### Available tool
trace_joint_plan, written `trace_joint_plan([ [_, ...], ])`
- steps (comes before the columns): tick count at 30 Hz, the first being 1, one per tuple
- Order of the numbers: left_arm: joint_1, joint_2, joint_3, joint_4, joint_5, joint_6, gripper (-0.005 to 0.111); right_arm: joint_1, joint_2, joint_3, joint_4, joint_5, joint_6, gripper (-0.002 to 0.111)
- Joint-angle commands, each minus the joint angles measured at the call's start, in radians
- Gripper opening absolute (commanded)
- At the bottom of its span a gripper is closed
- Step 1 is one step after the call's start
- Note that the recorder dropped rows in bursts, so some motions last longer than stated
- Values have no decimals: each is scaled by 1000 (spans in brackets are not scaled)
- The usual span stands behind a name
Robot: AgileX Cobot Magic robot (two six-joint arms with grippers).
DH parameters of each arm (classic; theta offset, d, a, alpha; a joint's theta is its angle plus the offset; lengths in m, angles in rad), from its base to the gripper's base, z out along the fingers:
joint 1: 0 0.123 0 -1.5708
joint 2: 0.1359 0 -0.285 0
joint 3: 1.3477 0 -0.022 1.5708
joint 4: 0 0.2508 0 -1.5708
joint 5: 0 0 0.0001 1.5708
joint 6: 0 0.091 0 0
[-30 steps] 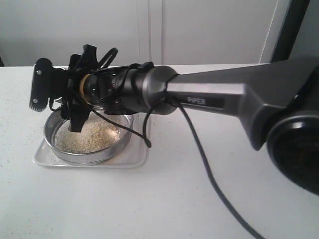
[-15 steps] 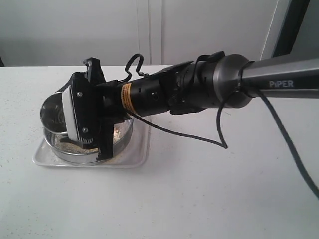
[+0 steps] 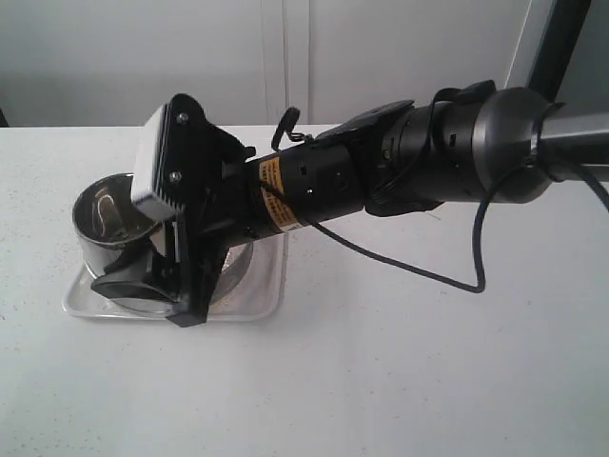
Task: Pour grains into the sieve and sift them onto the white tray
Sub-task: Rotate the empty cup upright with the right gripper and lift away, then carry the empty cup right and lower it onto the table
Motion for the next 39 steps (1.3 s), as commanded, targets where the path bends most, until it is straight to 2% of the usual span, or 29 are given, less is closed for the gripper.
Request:
trace_joint_plan([
  [1,-8,-5,5,-11,-4,0,0,-5,-41,4,-48,-32,324,0],
  [10,-8,-5,5,-11,-4,0,0,-44,-124,9,-136,101,591,0],
  [20,-8,-5,5,-11,-4,0,0,-157,-133,97,-144,136,534,0],
  [27,-8,-5,5,-11,-4,0,0,-248,-133,166,-92,226,476,0],
  [30,-8,-5,5,-11,-4,0,0,-277,-133,201,67,240,340,0],
  [39,-8,-5,5,-11,-4,0,0,-293,-133,348,838,220,-292,0],
])
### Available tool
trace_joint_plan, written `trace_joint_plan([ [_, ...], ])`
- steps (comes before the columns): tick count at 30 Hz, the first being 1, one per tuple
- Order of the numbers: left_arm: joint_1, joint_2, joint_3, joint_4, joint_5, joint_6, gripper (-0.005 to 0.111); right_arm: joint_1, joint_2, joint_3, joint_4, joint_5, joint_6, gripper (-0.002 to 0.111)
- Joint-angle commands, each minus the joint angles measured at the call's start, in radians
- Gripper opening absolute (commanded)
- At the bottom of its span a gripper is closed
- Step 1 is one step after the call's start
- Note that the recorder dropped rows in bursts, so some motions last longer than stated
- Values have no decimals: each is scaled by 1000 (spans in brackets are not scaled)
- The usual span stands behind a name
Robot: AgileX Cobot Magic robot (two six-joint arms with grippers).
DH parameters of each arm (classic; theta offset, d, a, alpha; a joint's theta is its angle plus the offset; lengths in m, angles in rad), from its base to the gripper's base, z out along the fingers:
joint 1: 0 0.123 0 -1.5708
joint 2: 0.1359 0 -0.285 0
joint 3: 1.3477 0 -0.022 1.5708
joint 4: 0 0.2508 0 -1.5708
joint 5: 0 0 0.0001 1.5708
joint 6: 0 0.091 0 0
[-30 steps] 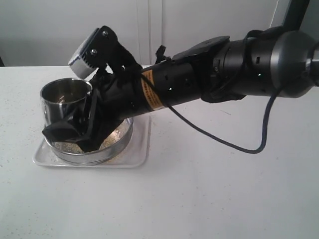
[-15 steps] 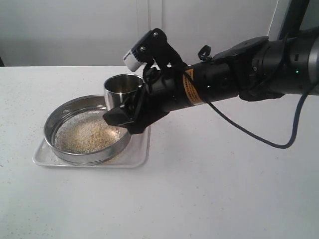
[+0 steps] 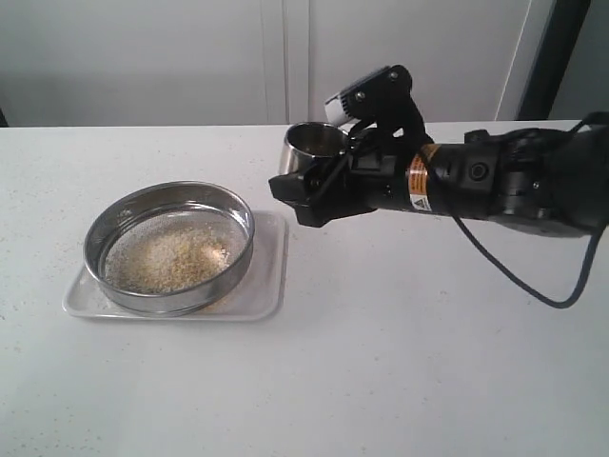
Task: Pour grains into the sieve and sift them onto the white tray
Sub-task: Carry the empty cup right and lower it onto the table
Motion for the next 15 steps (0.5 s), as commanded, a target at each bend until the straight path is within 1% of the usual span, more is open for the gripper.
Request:
trace_joint_plan([
  [1,-8,-5,5,-11,-4,0,0,-8,-11,76,386,-19,-332,0],
  [4,-8,-5,5,-11,-4,0,0,-8,-11,119,580,-46,-492,0],
  [5,-8,-5,5,-11,-4,0,0,-8,-11,142,677,-68,-566,0],
  [8,-8,-5,5,-11,-4,0,0,-8,-11,179,834,-97,-695,0],
  [9,-8,-5,5,-11,-4,0,0,-8,-11,189,902,-103,-768,0],
  [13,-8,-5,5,-11,-4,0,0,-9,5,204,1065,-115,-922,0],
  [15,-8,-5,5,-11,-4,0,0,-22,29,204,1116,-119,-942,0],
])
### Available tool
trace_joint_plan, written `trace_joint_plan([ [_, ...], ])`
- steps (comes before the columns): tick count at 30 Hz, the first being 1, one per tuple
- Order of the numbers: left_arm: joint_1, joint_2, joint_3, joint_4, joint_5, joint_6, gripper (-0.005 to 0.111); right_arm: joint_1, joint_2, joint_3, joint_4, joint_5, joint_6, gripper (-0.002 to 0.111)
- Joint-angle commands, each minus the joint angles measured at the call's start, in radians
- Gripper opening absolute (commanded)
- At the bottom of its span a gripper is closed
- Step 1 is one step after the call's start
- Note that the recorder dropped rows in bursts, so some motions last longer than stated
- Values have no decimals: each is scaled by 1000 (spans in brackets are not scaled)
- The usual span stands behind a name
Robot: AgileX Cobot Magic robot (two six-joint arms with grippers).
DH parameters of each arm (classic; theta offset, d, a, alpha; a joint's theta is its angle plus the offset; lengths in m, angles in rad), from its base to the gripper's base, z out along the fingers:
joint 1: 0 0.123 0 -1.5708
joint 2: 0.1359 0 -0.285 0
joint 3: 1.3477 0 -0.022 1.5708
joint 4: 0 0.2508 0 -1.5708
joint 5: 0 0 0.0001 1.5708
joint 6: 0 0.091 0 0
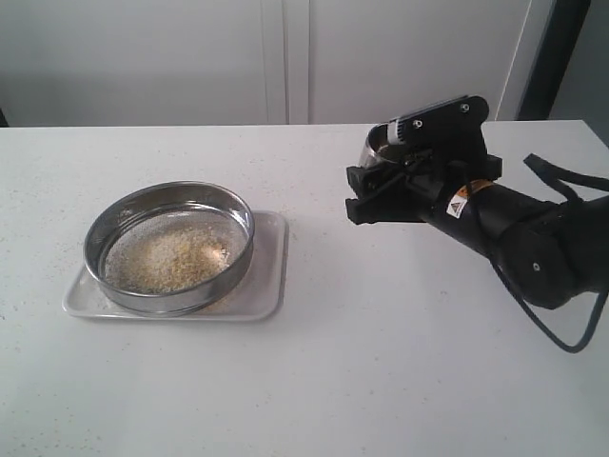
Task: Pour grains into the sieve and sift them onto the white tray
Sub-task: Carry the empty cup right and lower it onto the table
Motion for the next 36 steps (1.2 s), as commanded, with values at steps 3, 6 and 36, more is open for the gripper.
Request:
trace_joint_plan([
  [3,-8,-5,5,-11,-4,0,0,-44,88,5,104,-68,-53,0],
  [6,-8,-5,5,-11,-4,0,0,-44,133,5,104,-128,-49,0],
  [36,-8,-5,5,-11,-4,0,0,-44,357,5,241,-268,-83,0],
])
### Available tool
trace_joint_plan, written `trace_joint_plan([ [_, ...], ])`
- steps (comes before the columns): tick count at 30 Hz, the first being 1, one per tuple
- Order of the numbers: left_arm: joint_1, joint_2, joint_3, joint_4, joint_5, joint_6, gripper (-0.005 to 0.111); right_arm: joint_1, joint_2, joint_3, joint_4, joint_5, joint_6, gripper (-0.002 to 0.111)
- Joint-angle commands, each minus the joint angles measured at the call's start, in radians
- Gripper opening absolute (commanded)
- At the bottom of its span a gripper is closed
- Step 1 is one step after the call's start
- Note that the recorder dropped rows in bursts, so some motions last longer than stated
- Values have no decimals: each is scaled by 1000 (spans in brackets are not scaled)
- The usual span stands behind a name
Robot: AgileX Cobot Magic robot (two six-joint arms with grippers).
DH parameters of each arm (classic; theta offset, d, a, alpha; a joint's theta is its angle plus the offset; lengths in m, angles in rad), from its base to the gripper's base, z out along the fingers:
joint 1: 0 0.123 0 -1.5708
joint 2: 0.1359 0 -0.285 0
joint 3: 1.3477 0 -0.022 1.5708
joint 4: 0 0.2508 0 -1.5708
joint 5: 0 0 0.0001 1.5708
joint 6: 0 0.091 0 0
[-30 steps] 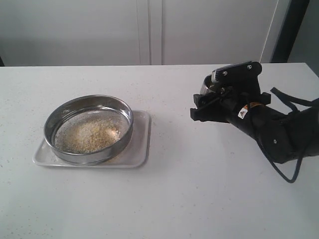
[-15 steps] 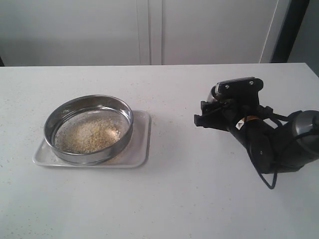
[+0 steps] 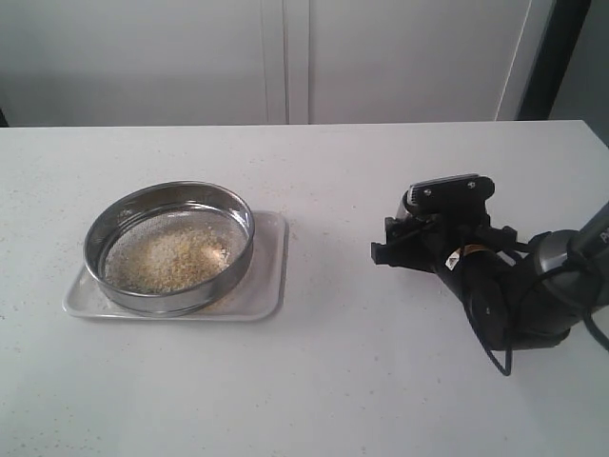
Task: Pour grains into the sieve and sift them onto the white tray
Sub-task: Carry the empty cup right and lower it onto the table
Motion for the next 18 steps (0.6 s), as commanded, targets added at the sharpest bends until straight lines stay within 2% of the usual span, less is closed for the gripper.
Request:
trace_joint_plan([
  [1,-8,-5,5,-11,-4,0,0,-9,1,5,-37,20,-11,0],
  [10,-8,-5,5,-11,-4,0,0,-9,20,5,-395,29,-1,0],
  [18,-8,-5,5,-11,-4,0,0,-9,47,0,-418,55,7,0],
])
